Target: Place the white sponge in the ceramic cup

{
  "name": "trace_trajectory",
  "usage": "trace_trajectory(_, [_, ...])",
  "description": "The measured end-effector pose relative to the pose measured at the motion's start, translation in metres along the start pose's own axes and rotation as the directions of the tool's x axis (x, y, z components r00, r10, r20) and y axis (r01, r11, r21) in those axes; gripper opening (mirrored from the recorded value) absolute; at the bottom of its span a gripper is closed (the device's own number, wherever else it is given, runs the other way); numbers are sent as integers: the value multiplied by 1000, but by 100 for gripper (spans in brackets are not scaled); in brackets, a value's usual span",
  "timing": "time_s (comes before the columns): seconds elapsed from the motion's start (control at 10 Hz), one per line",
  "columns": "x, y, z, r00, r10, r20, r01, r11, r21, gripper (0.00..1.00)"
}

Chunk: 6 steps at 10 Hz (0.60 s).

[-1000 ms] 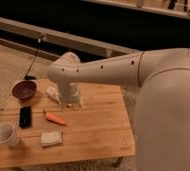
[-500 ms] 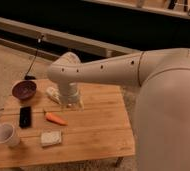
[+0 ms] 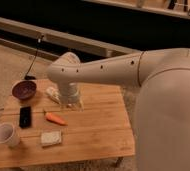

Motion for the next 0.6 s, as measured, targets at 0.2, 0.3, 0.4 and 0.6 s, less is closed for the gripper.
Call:
trace_trajectory(0.2, [-4, 19, -10, 990, -131, 44, 130, 991, 25, 65])
trace_trajectory(0.3, [1, 48, -16, 956, -284, 68, 281, 959, 43, 65])
trace_trajectory(0.4, [6, 65, -17, 925, -374, 75, 371, 927, 45, 65])
trace_trajectory(0.6, [20, 99, -17, 834, -546, 83, 546, 837, 23, 65])
